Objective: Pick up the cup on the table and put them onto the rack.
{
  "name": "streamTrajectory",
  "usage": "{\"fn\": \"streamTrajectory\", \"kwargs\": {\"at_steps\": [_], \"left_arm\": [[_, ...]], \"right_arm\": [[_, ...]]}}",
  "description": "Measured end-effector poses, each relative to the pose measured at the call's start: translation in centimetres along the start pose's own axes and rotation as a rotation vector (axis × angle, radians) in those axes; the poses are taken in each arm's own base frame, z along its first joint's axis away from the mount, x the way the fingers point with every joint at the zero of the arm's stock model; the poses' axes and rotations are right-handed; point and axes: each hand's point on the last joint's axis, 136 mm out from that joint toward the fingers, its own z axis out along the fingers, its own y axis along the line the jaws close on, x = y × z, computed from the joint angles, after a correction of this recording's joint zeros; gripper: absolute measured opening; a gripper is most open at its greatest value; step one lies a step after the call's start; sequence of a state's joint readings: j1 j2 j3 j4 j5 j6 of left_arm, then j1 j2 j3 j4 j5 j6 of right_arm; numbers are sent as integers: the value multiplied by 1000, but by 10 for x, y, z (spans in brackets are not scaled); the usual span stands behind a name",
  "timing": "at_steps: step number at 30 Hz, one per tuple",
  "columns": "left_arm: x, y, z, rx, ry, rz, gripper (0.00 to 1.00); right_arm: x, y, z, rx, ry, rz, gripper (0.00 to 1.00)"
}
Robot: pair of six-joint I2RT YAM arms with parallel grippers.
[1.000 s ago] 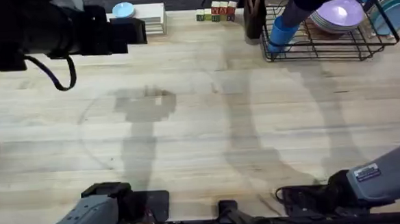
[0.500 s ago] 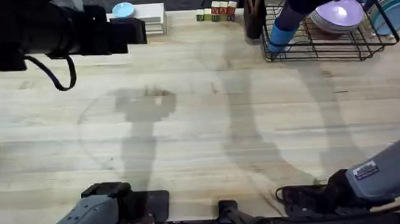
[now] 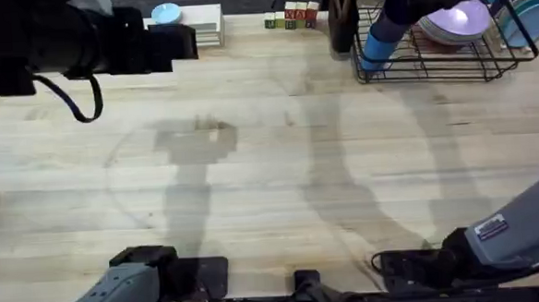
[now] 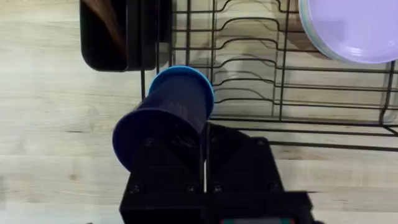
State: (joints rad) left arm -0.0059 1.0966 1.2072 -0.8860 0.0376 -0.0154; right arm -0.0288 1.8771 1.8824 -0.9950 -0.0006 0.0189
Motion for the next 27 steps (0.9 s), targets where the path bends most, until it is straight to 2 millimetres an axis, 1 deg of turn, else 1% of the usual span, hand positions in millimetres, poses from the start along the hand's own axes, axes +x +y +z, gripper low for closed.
{"fn": "streamTrajectory", "kwargs": {"at_steps": [5, 9, 11, 13, 15, 18, 21, 22, 23, 25, 27], "left_arm": [[0, 0, 0, 0, 0, 0, 993], [0, 0, 0, 0, 0, 0, 993], [0, 0, 0, 0, 0, 0, 993], [0, 0, 0, 0, 0, 0, 993], [0, 0, 0, 0, 0, 0, 993], [0, 0, 0, 0, 0, 0, 993], [0, 0, 0, 0, 0, 0, 993], [0, 0, 0, 0, 0, 0, 993], [0, 0, 0, 0, 0, 0, 993], [0, 0, 0, 0, 0, 0, 993], [0, 0, 0, 0, 0, 0, 993]], "right_arm": [[0, 0, 0, 0, 0, 1, 97], [0, 0, 0, 0, 0, 1, 217], [0, 0, 0, 0, 0, 2, 298], [0, 0, 0, 0, 0, 0, 431], [0, 0, 0, 0, 0, 0, 506], [0, 0, 0, 0, 1, 0, 536], [5, 0, 0, 0, 21, 1, 563], [12, 0, -1, 1, 49, 2, 645], [15, 0, -3, 1, 57, 3, 680], [19, 0, -10, 1, 66, 3, 709], [22, 0, -23, 1, 62, 4, 802]]}}
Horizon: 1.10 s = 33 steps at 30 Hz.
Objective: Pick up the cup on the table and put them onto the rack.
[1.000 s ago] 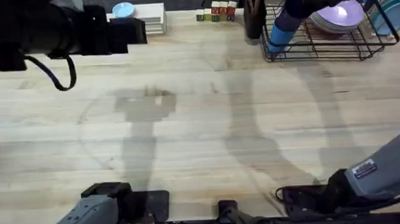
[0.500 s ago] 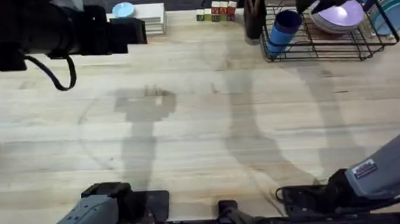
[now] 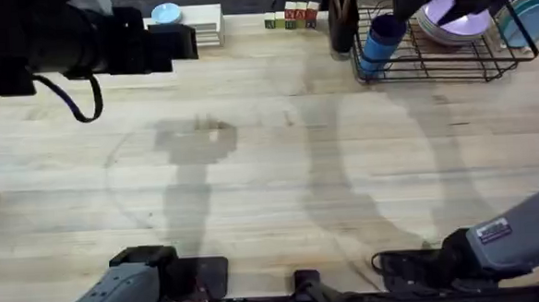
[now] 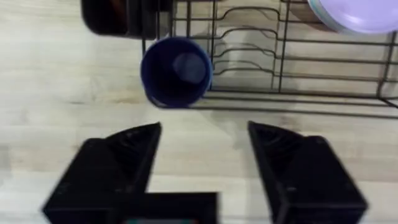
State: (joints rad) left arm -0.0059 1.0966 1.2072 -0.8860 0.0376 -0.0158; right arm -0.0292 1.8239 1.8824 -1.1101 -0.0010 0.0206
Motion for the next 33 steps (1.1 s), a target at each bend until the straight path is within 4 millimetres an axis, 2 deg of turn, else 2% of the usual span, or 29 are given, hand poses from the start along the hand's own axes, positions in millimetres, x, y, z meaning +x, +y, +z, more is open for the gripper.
{"fn": "streamTrajectory", "kwargs": {"at_steps": [2, 3, 7, 8, 11, 12, 16, 19, 24, 32, 33], "left_arm": [[0, 0, 0, 0, 0, 0, 993], [0, 0, 0, 0, 0, 0, 993], [0, 0, 0, 0, 0, 0, 993], [0, 0, 0, 0, 0, 0, 993], [0, 0, 0, 0, 0, 0, 994], [0, 0, 0, 0, 0, 0, 993], [0, 0, 0, 0, 0, 0, 993], [0, 0, 0, 0, 0, 0, 993], [-1, 0, 0, 0, -4, 0, 993], [-2, 0, 0, 0, -6, 0, 993], [-2, 0, 0, 0, -6, 1, 993]], "right_arm": [[2, 1, -19, 0, -26, -3, 965], [2, 1, -28, -1, -45, -4, 987], [1, 2, -67, -2, -132, -10, 992], [9, 3, -89, -1, -156, -28, 992], [17, 3, -106, 0, -170, -38, 992], [21, 4, -124, 0, -210, -44, 992], [28, 5, -154, 3, -285, -69, 992], [45, 5, -171, 7, -323, -93, 992], [81, 4, -178, 12, -336, -123, 992], [132, 1, -157, 17, -283, -103, 992], [132, 0, -157, 22, -284, -93, 992]]}}
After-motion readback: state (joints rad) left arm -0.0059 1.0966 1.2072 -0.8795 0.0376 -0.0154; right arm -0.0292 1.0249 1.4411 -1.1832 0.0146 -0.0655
